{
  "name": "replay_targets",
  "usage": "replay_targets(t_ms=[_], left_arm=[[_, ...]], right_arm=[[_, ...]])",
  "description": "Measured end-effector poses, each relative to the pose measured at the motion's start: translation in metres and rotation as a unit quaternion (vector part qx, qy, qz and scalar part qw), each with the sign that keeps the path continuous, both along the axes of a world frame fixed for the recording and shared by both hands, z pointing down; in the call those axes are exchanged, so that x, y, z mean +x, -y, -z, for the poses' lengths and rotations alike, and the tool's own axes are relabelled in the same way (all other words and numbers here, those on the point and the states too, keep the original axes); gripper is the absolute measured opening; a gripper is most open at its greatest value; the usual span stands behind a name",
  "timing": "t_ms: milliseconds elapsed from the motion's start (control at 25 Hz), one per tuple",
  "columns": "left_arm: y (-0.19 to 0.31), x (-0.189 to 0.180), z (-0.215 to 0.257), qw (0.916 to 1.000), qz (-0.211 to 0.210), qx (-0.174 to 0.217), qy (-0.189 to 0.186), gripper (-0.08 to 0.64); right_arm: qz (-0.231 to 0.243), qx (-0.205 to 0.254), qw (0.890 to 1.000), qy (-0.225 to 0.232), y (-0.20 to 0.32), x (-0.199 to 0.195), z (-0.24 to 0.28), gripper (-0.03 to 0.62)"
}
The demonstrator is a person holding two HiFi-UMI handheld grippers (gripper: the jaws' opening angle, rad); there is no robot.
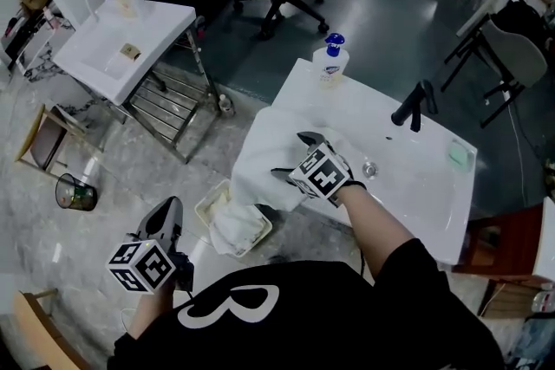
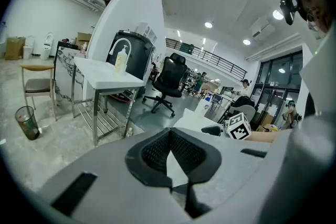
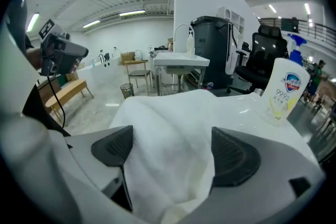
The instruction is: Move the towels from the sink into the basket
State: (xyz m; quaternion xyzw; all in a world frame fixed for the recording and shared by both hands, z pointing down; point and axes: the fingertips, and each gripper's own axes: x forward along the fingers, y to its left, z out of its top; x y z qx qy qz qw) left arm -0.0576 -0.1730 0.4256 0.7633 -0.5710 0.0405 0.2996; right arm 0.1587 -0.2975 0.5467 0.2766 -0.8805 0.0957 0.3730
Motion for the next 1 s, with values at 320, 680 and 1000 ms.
replay_targets(t_ms=[320,680,1000], left_arm=[[-0.006,-0.002,0.009,0.9997,0.017,0.017,0.006,0.006],[-0.009,-0.001,0.001,0.9998,0.016,0.008,-0.006,0.006],[-0.019,-0.009,0.018,0.9999,-0.001,0.013,-0.008,0.006]], right_arm=[[-0.020,-0.083,0.993,0.081,0.009,0.000,-0.012,0.443],[-0.032,-0.061,0.995,0.075,0.001,-0.001,-0.001,0.101],[-0.079,-0.067,0.985,0.136,-0.013,-0.004,0.031,0.072]])
